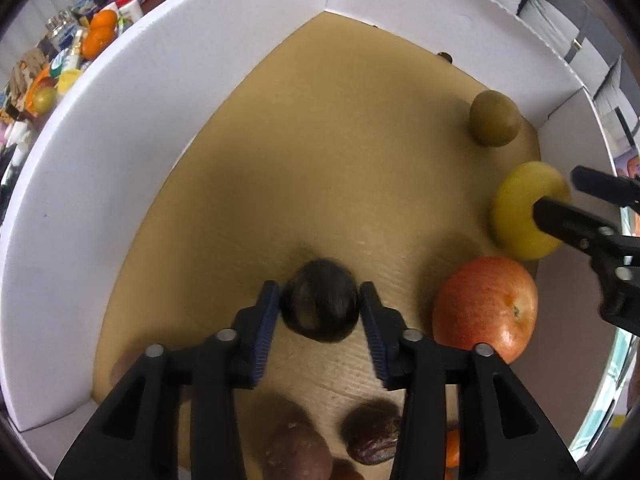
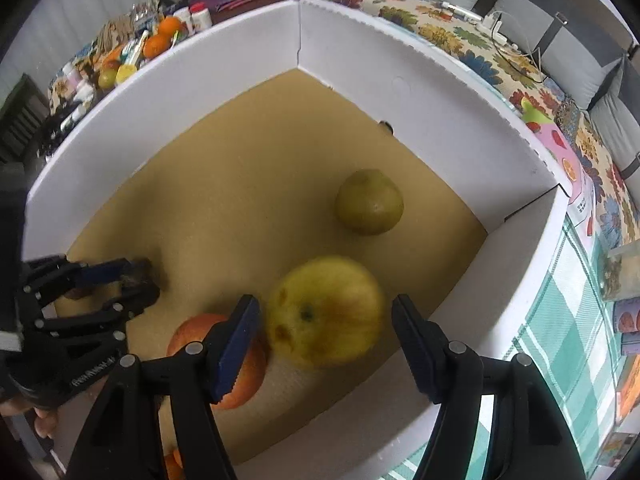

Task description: Organize fruits

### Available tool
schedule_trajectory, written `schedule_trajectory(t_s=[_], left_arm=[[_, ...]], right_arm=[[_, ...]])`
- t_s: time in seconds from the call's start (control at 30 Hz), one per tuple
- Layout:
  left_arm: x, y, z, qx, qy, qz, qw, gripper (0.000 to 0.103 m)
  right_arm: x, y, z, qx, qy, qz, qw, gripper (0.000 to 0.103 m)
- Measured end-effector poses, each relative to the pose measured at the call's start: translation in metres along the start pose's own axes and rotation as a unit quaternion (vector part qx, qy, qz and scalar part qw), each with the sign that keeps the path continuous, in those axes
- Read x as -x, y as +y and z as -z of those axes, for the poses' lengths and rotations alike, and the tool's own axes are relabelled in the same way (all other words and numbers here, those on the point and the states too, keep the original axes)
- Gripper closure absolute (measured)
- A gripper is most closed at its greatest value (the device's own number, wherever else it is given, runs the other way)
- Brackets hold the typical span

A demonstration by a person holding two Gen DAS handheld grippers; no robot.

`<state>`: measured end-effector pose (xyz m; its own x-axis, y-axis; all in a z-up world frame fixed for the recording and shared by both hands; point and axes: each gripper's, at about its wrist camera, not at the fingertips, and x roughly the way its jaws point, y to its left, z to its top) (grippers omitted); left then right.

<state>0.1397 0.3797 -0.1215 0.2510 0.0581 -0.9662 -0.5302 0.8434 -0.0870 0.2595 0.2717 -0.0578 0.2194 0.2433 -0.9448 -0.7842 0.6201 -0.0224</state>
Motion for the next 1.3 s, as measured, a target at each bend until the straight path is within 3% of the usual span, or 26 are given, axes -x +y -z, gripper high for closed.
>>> schedule_trajectory(t_s=[0.13,0.23,0.37,0.47,0.53,0.6,0.7,0.8,0.87,1.03,1.3], left_arm=[[0.031,-0.004,0.005,-0.006,-0.046,0.002,0.9989,0.042],[0.078,-0.010,0.019,-0.023,-0.116,-0.001,0.9930,0.023],[0.152,-0.024,0.052,-0.043,-0.210,-0.007,0.9768,0.012],[0.191,-0.031,0.076,-0.047,-0.263,-0.041,0.9627,0.005],[0.201,-0.034,0.087,-0.046,-0.270,-0.071,0.9592,0.005],[0.206,-0.034,0.105,-0.033,-0.257,-0.097,0.9610,0.005],[0.209,-0.025,0.126,-0.008,-0.248,-0.133,0.9596,0.005],[0.209,-0.019,0.140,-0.020,-0.216,-0.105,0.9707,0.005],[0.210,-0.013,0.143,-0.013,-0.209,-0.090,0.9737,0.005],[0.219,0.005,0.152,0.021,-0.226,-0.095,0.9693,0.005],[0.226,0.022,0.160,0.036,-0.223,-0.094,0.9697,0.005]], right_arm=[[0.042,-0.012,-0.002,-0.025,-0.051,-0.002,0.998,0.012],[0.090,-0.016,0.006,-0.035,-0.098,0.002,0.995,0.002],[0.152,-0.015,0.027,-0.049,-0.147,-0.002,0.988,0.000],[0.183,-0.008,0.054,-0.067,-0.167,-0.006,0.984,0.000],[0.192,-0.001,0.074,-0.080,-0.173,-0.004,0.982,0.000],[0.195,0.007,0.096,-0.098,-0.172,-0.004,0.980,0.000],[0.187,0.019,0.128,-0.130,-0.150,-0.016,0.980,0.000],[0.178,0.038,0.150,-0.138,-0.124,-0.036,0.982,0.000],[0.179,0.053,0.161,-0.132,-0.122,-0.030,0.983,0.000],[0.197,0.080,0.168,-0.110,-0.139,-0.021,0.984,0.000],[0.219,0.113,0.158,-0.081,-0.151,-0.025,0.985,0.000]])
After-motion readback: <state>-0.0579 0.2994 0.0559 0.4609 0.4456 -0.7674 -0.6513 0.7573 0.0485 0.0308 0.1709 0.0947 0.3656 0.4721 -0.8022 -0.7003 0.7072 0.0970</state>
